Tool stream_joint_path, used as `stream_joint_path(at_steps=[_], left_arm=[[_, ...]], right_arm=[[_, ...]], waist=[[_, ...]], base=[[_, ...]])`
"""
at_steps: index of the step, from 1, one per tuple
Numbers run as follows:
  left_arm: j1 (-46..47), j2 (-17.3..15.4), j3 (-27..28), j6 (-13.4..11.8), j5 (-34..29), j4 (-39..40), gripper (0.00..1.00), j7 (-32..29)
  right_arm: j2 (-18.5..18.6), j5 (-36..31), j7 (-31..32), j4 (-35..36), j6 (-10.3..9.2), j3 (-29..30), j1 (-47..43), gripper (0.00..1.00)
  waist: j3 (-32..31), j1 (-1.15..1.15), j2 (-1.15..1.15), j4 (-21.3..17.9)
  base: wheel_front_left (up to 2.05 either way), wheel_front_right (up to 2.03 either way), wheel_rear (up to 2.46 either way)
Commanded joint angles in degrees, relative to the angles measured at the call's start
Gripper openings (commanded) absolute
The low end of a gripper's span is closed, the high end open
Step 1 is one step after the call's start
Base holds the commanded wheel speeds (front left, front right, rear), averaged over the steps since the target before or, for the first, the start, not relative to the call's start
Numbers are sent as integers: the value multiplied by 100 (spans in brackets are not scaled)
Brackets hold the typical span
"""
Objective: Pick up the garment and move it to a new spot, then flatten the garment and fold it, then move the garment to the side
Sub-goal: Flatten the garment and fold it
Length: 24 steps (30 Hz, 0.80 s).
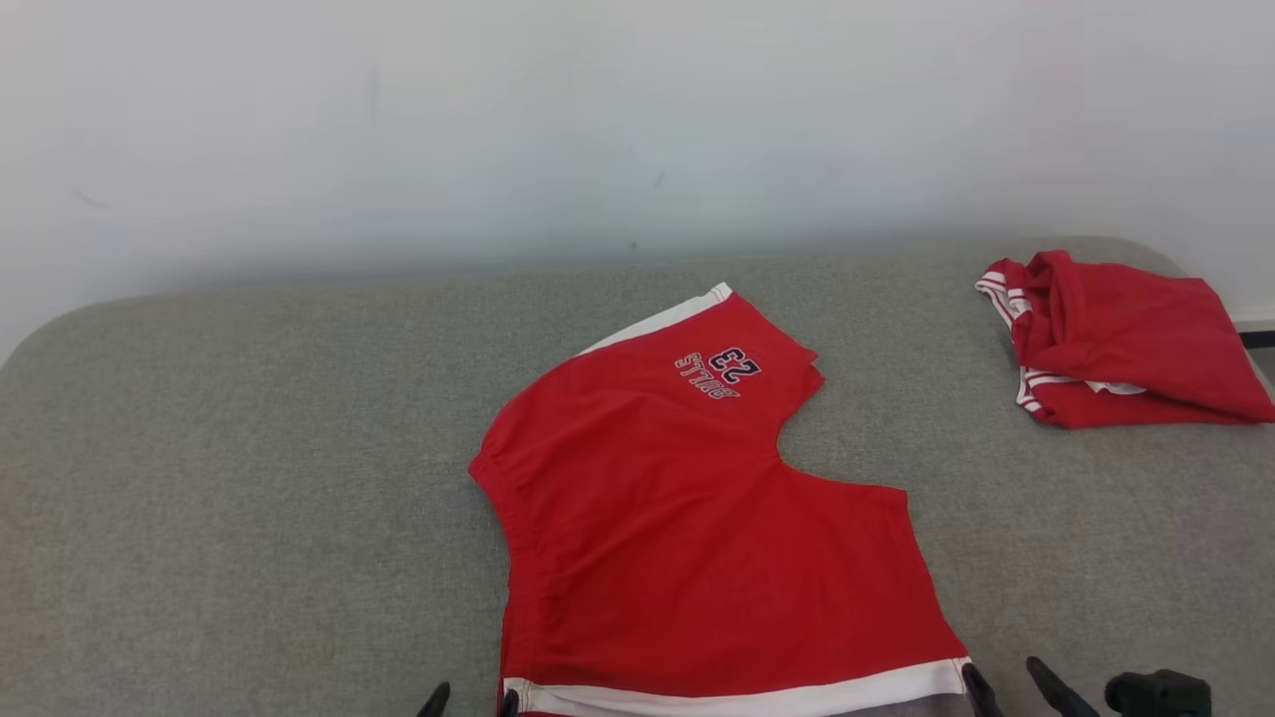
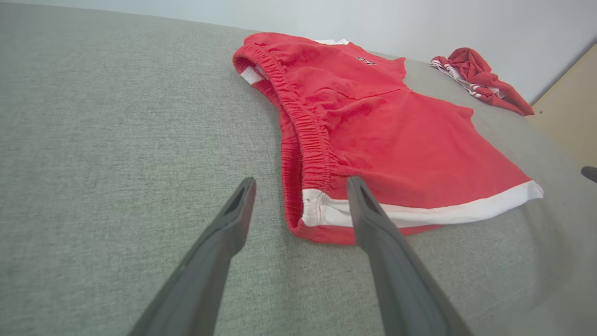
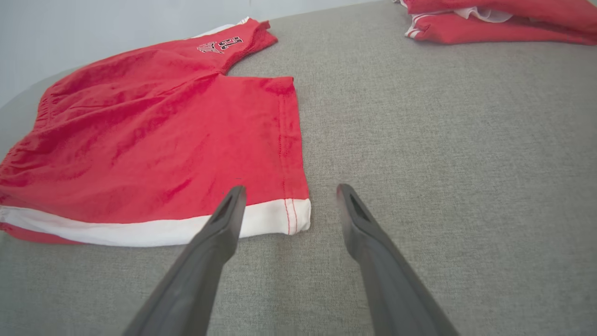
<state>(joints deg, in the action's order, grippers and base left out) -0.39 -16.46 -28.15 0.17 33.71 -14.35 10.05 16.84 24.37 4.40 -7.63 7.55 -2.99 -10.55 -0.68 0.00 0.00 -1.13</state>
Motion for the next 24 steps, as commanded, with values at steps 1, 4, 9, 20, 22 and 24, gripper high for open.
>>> stream_joint_path(at_steps=[1,4,9,20,22,24], left_arm=[[96,17,-35,62,-34,-68,100,-30],[270,56,-134,162,-76,-305,100,-94],[580,147,-254,303,-69,-755,100,-164],[1131,530,-360,617,330,-1848,0,-107],[1197,499,-403,656,325,-1977,0,-38],[1168,526,-455,693,378,-2055,0,47]], right_arm=[[22,-33,-25,-72,-17,-51,89,100],[54,-38,-32,-405,-17,-183,300,100],[68,-46,-131,-943,-17,-362,678,100],[-37,222,-285,-1805,-17,-669,1038,0],[-56,272,-409,-1842,-17,-706,1078,0],[-47,297,-549,-1855,-17,-729,1108,0]], waist=[[23,0,0,-18],[80,0,0,-24],[247,0,0,5],[336,0,0,65],[309,0,0,60],[245,0,0,55]], base=[[0,0,0],[0,0,0],[0,0,0],[0,0,0],[0,0,0],[0,0,0]])
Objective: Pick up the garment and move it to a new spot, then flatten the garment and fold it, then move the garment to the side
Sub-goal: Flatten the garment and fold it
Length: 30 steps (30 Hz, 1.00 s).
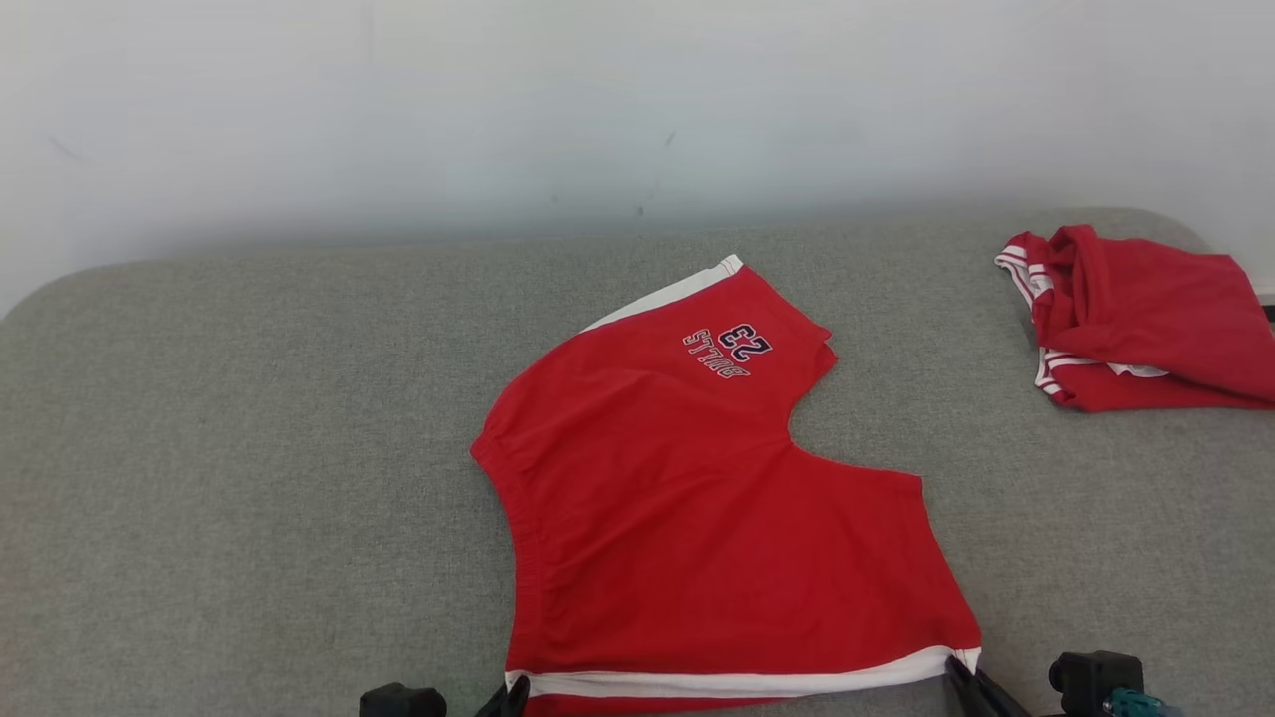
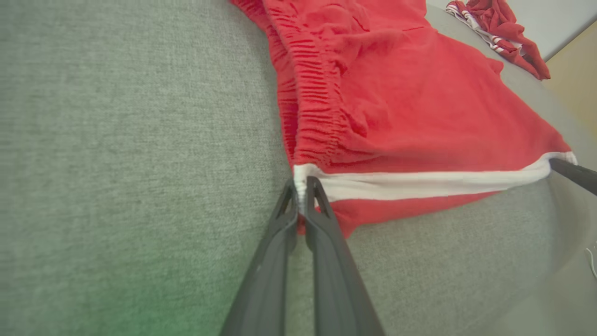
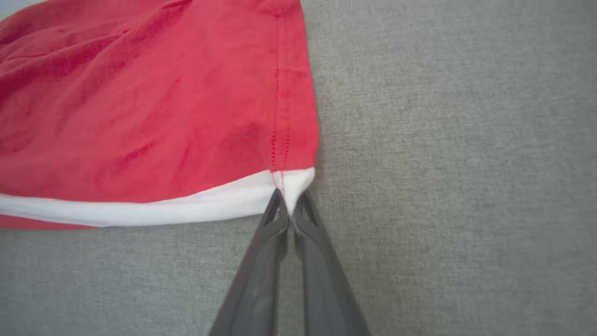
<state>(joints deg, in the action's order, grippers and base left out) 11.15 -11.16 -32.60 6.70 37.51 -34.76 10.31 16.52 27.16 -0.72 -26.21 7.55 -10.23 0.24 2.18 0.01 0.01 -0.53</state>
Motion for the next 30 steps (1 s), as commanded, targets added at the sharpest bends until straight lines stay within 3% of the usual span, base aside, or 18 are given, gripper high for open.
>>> stream_joint_path(at_steps=[1,7,16,24,30], left_arm=[[-19,-1,-34,29,17,-33,0,60],[-442,-31,-121,55,54,258,0,299],[-882,-124,0,-211,-64,1227,0,439],[-652,-300,145,-314,21,1890,0,215],[-580,-317,221,-355,203,2101,0,30]], right_arm=[[-4,43,-98,9,-17,-16,27,0],[103,205,-395,395,-17,175,-344,0],[100,255,-173,1281,-17,518,-957,0],[107,119,294,2038,-17,607,-686,0],[162,116,639,2186,-17,721,-338,0]], waist=[[-73,-1,-1,-8],[-215,-1,-1,-6],[-219,-1,-1,-32],[-258,-1,-1,-76],[-236,-1,-1,-106]], base=[[0,0,0],[0,0,0],[0,0,0],[0,0,0],[0,0,0]])
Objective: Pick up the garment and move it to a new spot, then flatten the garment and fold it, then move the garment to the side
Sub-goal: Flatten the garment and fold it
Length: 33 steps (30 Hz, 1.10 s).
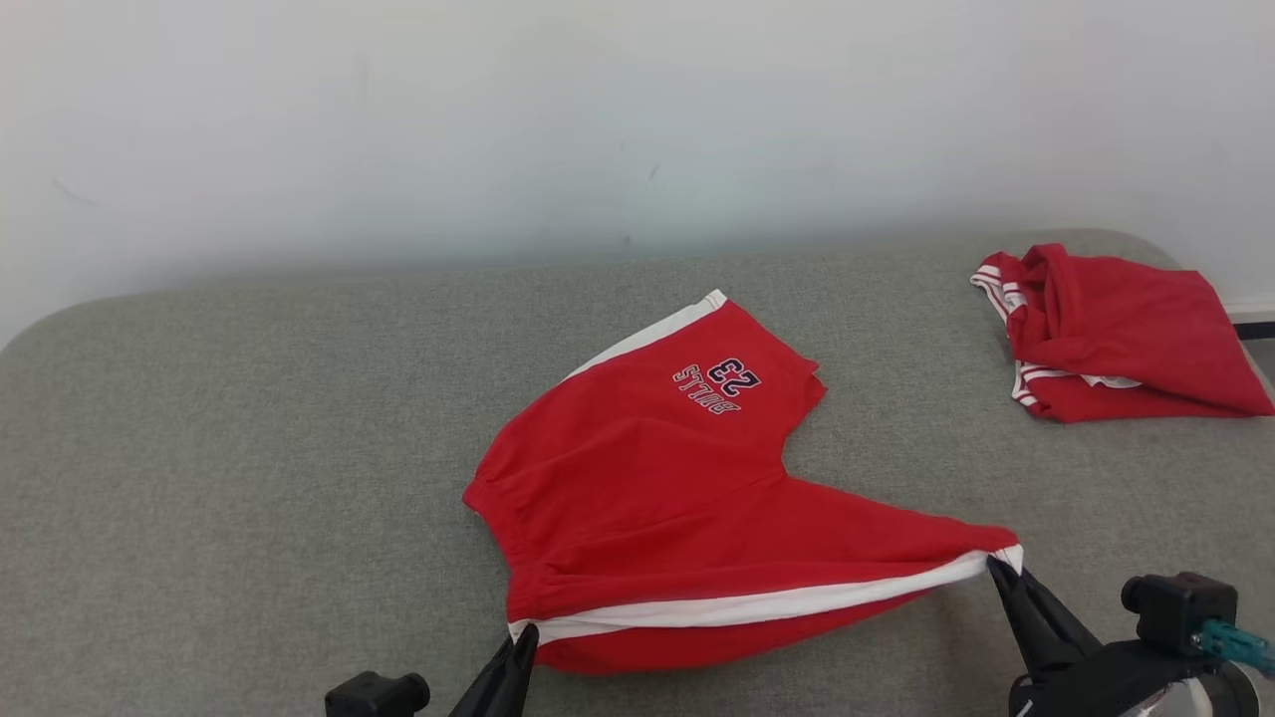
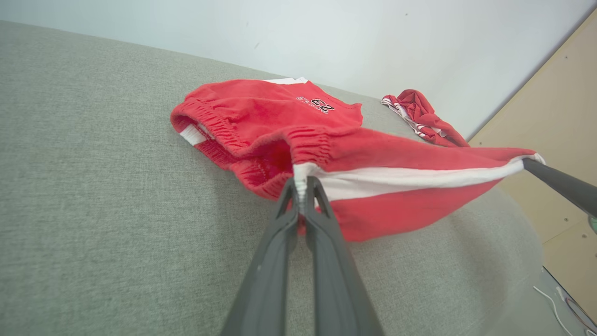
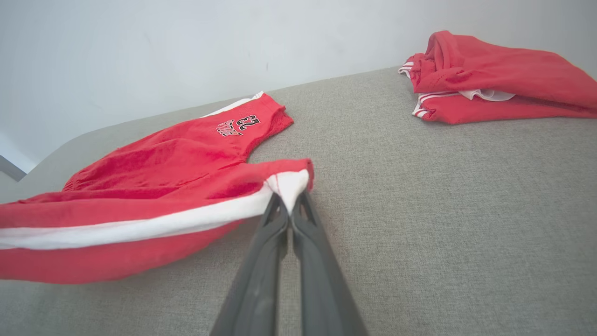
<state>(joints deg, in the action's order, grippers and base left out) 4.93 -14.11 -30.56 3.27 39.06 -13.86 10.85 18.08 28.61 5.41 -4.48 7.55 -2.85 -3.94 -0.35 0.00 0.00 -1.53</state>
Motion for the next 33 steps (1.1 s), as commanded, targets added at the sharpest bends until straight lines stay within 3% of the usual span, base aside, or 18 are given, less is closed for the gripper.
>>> stream_joint_path(at_steps=[1,10,15,19,24,25,33], left_arm=[[44,-14,14,-14,53,9,0,-23],[332,109,-105,82,65,48,0,-74],[1218,-153,-84,208,-63,240,0,-451],[2415,-317,-2,332,149,195,0,-1028],[4292,-399,83,417,591,-398,0,-1859],[4292,-399,83,417,591,-398,0,-1859],[7284,-336,331,419,987,-1802,0,-2429]], right_arm=[[16,-24,75,-15,-17,-43,154,0],[153,69,83,-269,-17,-103,673,0],[342,207,256,-266,-17,-256,1352,0],[490,363,526,-524,-17,-449,2485,0],[450,449,873,-1251,-17,-787,4418,0],[450,449,873,-1251,-17,-787,4418,0],[-25,291,952,-3082,-17,-800,7618,0]], waist=[[29,0,0,-9],[31,0,0,234],[49,0,0,231],[203,0,0,130],[636,0,0,-57],[636,0,0,-57],[1742,0,0,-434]], base=[[0,0,0],[0,0,0],[0,0,0],[0,0,0],[0,0,0],[0,0,0],[0,0,0]])
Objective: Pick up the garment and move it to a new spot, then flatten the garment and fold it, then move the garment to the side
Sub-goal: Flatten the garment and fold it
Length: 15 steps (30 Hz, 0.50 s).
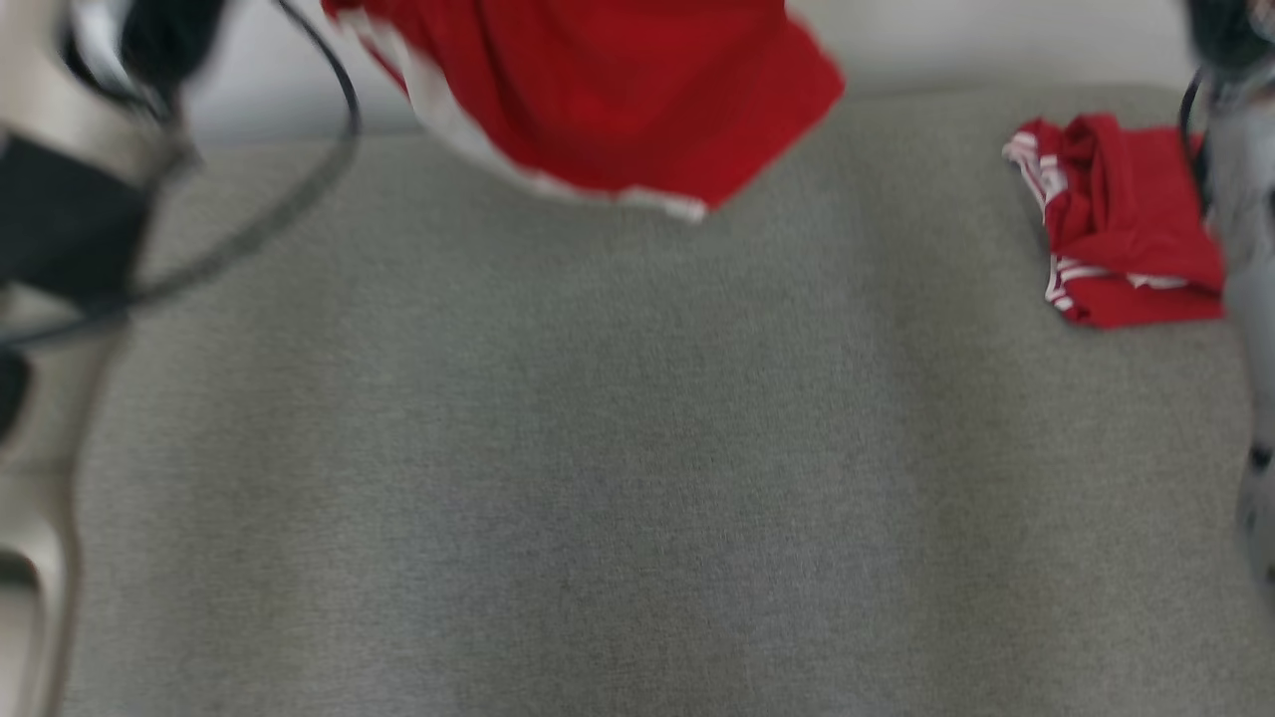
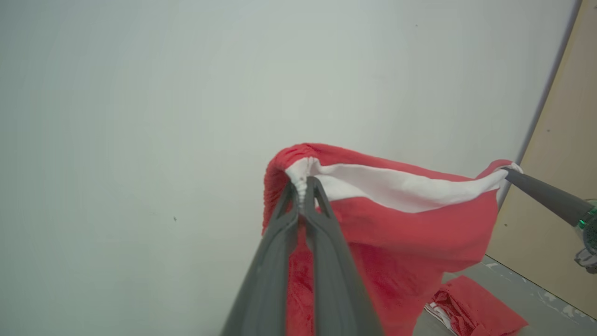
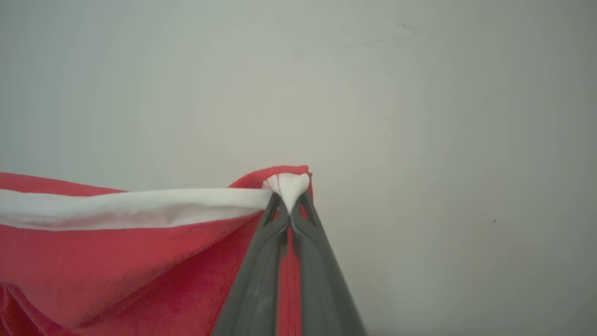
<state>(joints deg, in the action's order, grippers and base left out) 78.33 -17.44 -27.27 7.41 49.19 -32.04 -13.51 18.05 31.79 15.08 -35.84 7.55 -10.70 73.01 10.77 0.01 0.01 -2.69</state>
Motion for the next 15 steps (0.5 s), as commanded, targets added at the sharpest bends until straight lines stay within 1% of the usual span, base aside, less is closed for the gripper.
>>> stream_joint_path(at_steps=[1,4,5,6,7,11,15], left_arm=[[310,-27,5,5,-70,-136,0,-7],[1239,22,-82,6,-166,-539,0,23],[1498,39,-152,6,-224,-649,0,98],[1988,56,-272,6,-242,-831,0,182],[2198,72,-321,6,-242,-891,0,275],[2824,66,-602,7,-194,-1134,0,643],[3037,-8,-820,6,-95,-1397,0,1140]], right_arm=[[-78,-93,-57,-157,-17,6,320,0],[-235,-316,-271,-728,-17,37,1319,0],[-273,-390,-405,-882,-17,17,1578,0],[-364,-506,-596,-1164,-17,14,2077,0],[-404,-551,-706,-1284,-17,11,2288,0],[-487,-660,-1113,-1700,-17,-30,2886,0],[-593,-597,-1409,-1964,-17,-213,3096,0]], waist=[[819,-1,-1,-370],[1338,-1,-1,-484],[1470,-1,-1,-508],[1720,-1,-1,-566],[1827,-1,-1,-586],[2173,-1,-1,-610],[2389,-1,-1,-592]], base=[[0,0,0],[0,0,0],[0,0,0],[0,0,0],[0,0,0],[0,0,0],[0,0,0]])
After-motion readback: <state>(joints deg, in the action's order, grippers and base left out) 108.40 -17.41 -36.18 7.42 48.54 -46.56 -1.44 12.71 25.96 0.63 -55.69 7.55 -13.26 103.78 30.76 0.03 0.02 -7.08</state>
